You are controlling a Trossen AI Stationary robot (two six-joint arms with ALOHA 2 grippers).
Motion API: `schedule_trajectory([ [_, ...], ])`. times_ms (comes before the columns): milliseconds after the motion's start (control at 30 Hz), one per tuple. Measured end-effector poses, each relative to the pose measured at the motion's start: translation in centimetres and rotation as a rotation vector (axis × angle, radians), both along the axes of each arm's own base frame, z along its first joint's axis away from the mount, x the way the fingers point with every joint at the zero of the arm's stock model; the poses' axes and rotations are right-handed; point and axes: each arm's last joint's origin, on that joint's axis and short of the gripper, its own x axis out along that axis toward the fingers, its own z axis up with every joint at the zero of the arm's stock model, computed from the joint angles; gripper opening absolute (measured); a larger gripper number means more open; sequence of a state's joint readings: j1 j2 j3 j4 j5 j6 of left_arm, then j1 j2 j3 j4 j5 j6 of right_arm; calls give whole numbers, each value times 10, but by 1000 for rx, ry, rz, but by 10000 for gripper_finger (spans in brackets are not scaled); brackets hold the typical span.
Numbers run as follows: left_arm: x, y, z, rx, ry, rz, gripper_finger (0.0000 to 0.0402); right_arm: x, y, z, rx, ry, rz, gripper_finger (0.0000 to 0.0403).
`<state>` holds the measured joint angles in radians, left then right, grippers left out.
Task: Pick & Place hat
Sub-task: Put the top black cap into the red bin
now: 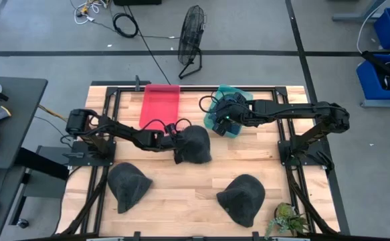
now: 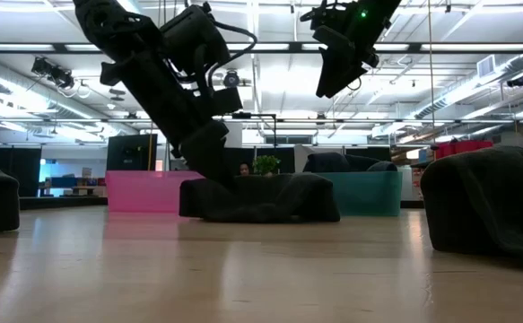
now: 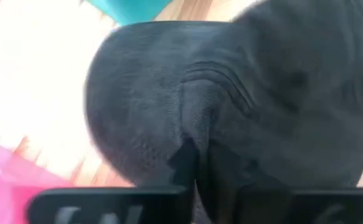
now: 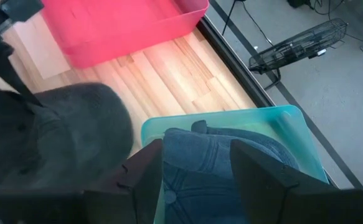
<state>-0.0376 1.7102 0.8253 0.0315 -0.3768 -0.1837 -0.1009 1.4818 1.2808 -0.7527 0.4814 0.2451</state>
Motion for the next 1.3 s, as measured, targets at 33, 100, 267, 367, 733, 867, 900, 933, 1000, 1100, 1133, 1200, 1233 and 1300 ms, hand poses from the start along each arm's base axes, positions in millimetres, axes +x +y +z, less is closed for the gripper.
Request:
schedule_trajectory([
  [33, 0, 0, 2, -8, -11, -13, 16, 0, 0, 0, 0, 0, 0, 192],
  [100, -1, -4, 10, -38, -32, -53, 12, 0, 0, 0, 0, 1, 0, 192],
  [267, -13, -11, 50, -50, -144, -111, 6, 0, 0, 0, 0, 4, 0, 192],
  [367, -28, -7, 82, 20, -214, -103, 6, -1, 0, 0, 1, 7, 0, 192],
  [733, -108, 46, 129, 247, -87, 351, 6, -1, 0, -1, 2, 17, -1, 192],
  [867, -117, 71, 119, 244, 27, 472, 7, -1, 0, 0, 0, 6, -7, 192],
  [900, -117, 77, 116, 243, 50, 494, 7, -1, 0, 0, 1, 5, -8, 192],
  [933, -117, 82, 113, 241, 71, 516, 7, -1, 0, 0, 1, 3, -8, 192],
  [1000, -114, 93, 106, 240, 98, 553, 7, -1, 0, 0, 2, 3, -8, 192],
  [1100, -110, 108, 93, 226, 157, 594, 7, -1, 0, 0, 4, 3, -7, 192],
  [1133, -108, 113, 88, 212, 174, 600, 8, -1, 0, 0, 5, 3, -7, 192],
  [1200, -106, 121, 77, 199, 237, 590, 9, -1, 0, 0, 5, 3, -6, 192],
  [1233, -103, 125, 71, 205, 264, 581, 9, -1, 0, 0, 5, 3, -6, 192],
  [1300, -99, 134, 60, 218, 314, 560, 9, -1, 0, 0, 5, 3, -6, 192],
])
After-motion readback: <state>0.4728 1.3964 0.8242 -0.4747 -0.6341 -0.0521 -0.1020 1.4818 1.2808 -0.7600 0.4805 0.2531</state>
